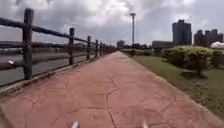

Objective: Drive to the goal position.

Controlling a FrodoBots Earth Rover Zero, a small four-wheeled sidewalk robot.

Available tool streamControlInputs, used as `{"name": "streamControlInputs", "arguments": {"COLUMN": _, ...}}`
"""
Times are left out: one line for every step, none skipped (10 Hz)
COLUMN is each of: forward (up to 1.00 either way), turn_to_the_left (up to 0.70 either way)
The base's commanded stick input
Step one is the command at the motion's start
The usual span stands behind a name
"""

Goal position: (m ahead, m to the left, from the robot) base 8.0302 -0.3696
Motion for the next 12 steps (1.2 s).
{"name": "streamControlInputs", "arguments": {"forward": 0.70, "turn_to_the_left": 0.00}}
{"name": "streamControlInputs", "arguments": {"forward": 0.70, "turn_to_the_left": 0.00}}
{"name": "streamControlInputs", "arguments": {"forward": 0.70, "turn_to_the_left": 0.00}}
{"name": "streamControlInputs", "arguments": {"forward": 0.70, "turn_to_the_left": 0.00}}
{"name": "streamControlInputs", "arguments": {"forward": 0.70, "turn_to_the_left": 0.00}}
{"name": "streamControlInputs", "arguments": {"forward": 0.70, "turn_to_the_left": -0.01}}
{"name": "streamControlInputs", "arguments": {"forward": 0.70, "turn_to_the_left": -0.04}}
{"name": "streamControlInputs", "arguments": {"forward": 0.70, "turn_to_the_left": -0.24}}
{"name": "streamControlInputs", "arguments": {"forward": 0.70, "turn_to_the_left": -0.35}}
{"name": "streamControlInputs", "arguments": {"forward": 0.70, "turn_to_the_left": -0.33}}
{"name": "streamControlInputs", "arguments": {"forward": 0.70, "turn_to_the_left": -0.10}}
{"name": "streamControlInputs", "arguments": {"forward": 0.70, "turn_to_the_left": 0.00}}
